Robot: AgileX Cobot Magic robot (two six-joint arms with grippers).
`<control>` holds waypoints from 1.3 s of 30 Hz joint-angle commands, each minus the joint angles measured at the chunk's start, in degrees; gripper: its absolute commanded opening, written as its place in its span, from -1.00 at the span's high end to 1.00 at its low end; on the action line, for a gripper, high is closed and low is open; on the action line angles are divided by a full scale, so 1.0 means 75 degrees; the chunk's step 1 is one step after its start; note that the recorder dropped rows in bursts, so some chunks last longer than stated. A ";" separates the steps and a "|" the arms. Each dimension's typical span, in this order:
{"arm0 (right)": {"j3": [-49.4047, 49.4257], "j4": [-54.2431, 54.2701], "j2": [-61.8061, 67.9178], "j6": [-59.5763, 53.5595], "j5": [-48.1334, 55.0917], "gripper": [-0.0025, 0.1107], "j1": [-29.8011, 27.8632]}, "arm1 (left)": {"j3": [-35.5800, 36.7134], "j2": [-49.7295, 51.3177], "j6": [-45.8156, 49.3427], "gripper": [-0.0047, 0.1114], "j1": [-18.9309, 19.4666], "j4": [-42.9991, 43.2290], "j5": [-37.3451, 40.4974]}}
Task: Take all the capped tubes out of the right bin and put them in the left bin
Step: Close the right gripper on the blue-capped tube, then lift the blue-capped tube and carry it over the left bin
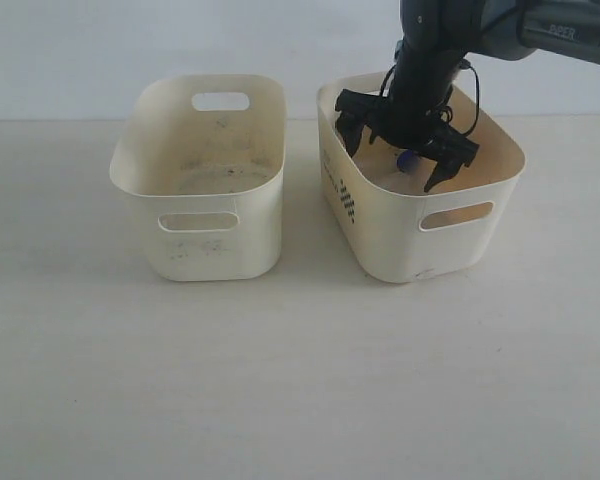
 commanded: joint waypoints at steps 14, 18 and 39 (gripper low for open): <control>-0.0009 -0.0471 0.0091 0.0114 0.0078 -0.50 0.0233 | -0.0028 0.0004 -0.0073 0.84 0.0002 -0.0048 -0.0034; -0.0009 -0.0535 0.0091 0.0222 0.0064 -0.19 0.0233 | -0.0028 0.0004 -0.0073 0.84 0.0002 -0.0048 -0.0034; -0.0009 -0.0906 0.0539 0.0449 0.0111 0.58 0.0233 | -0.0028 0.0004 -0.0073 0.84 0.0002 -0.0048 -0.0034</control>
